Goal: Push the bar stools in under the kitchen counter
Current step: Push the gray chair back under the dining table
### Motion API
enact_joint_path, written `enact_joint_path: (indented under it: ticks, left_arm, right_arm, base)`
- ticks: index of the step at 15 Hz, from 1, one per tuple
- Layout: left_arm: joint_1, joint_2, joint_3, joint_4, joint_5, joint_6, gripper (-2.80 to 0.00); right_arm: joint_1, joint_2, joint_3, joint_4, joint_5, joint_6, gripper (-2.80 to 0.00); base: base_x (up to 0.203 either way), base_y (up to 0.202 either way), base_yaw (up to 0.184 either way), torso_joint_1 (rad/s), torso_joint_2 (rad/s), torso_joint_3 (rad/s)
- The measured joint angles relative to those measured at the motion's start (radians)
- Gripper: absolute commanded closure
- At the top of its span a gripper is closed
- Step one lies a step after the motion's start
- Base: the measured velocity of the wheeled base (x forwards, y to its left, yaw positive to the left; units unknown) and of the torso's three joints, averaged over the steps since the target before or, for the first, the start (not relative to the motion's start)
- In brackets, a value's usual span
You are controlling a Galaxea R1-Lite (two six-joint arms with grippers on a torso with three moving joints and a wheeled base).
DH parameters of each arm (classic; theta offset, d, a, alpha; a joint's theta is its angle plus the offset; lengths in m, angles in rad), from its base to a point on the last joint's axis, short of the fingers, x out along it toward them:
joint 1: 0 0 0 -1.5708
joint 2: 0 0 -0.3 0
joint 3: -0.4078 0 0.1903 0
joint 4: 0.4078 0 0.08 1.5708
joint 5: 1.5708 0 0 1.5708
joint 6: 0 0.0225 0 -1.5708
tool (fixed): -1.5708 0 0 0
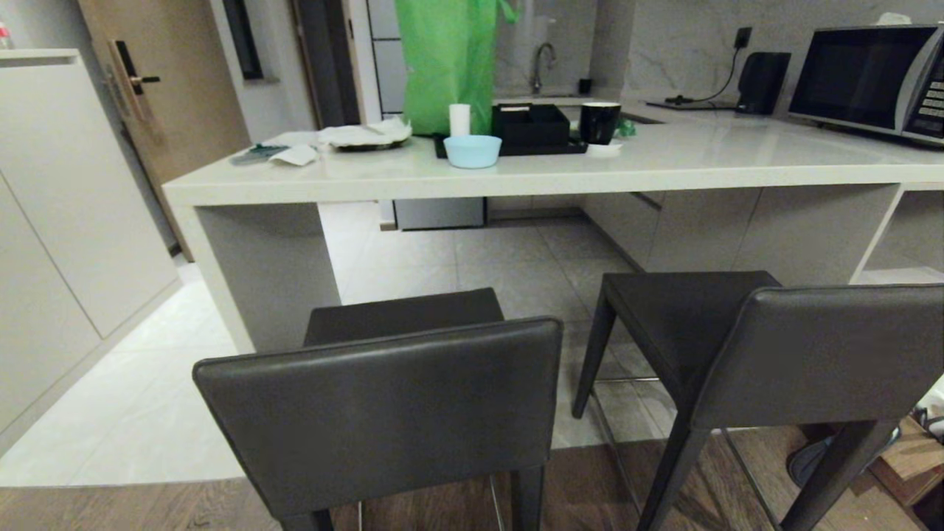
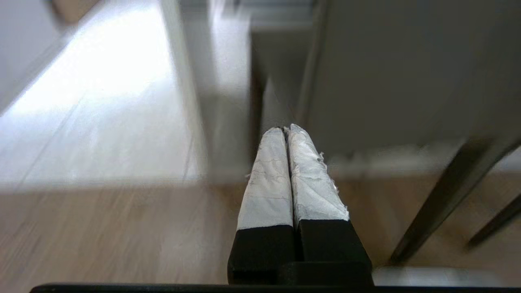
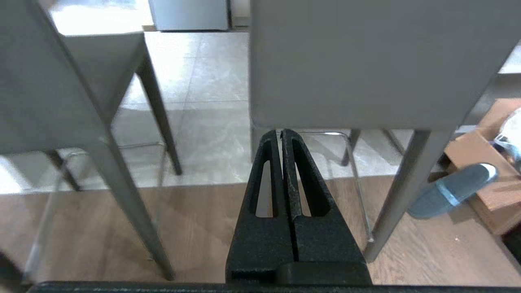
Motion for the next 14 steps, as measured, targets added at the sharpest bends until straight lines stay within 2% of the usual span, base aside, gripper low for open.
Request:
enact_joint_path:
  ticks: [1, 3, 6, 7, 10, 12, 14]
  left_arm:
    - [-0.001, 0.040, -0.037, -0.028, -0.020, -0.015, 0.00]
    - [-0.012, 0.192, -0.098, -0.136, -0.052, -0.035, 0.00]
    - [-0.089, 0.500, -0.133, -0.389, -0.105, -0.054, 0.00]
    - [-0.132, 0.599, -0.138, -0.473, -0.121, -0.063, 0.00]
    - [-0.230, 0.851, -0.144, -0.665, -0.153, -0.088, 0.00]
    - [-0.260, 0.972, -0.123, -0.730, -0.163, -0.096, 0.00]
    - [-0.268, 1.045, -0.083, -0.741, -0.173, -0.097, 0.00]
  right_arm:
    - [0.001, 0.052, -0.054, 0.004, 0.017, 0.015, 0.00]
    - [0.002, 0.217, -0.165, -0.027, 0.099, 0.033, 0.00]
    - [0.031, 0.513, -0.261, -0.152, 0.273, 0.043, 0.00]
    - [0.075, 0.610, -0.274, -0.201, 0.316, 0.046, 0.00]
    - [0.321, 0.861, -0.291, -0.325, 0.388, 0.091, 0.00]
    - [0.452, 1.007, -0.294, -0.397, 0.405, 0.164, 0.00]
    - [0.528, 1.121, -0.297, -0.468, 0.409, 0.203, 0.00]
  base:
    - [0.000, 0.000, 0.000, 0.000, 0.00, 0.000]
    - [0.000, 0.000, 0.000, 0.000, 0.00, 0.000]
    - [0.000, 0.000, 0.000, 0.000, 0.00, 0.000]
    - [0.000, 0.000, 0.000, 0.000, 0.00, 0.000]
    - [0.000, 0.000, 0.000, 0.000, 0.00, 0.000]
    - [0.000, 0.000, 0.000, 0.000, 0.00, 0.000]
    - [0.000, 0.000, 0.000, 0.000, 0.00, 0.000]
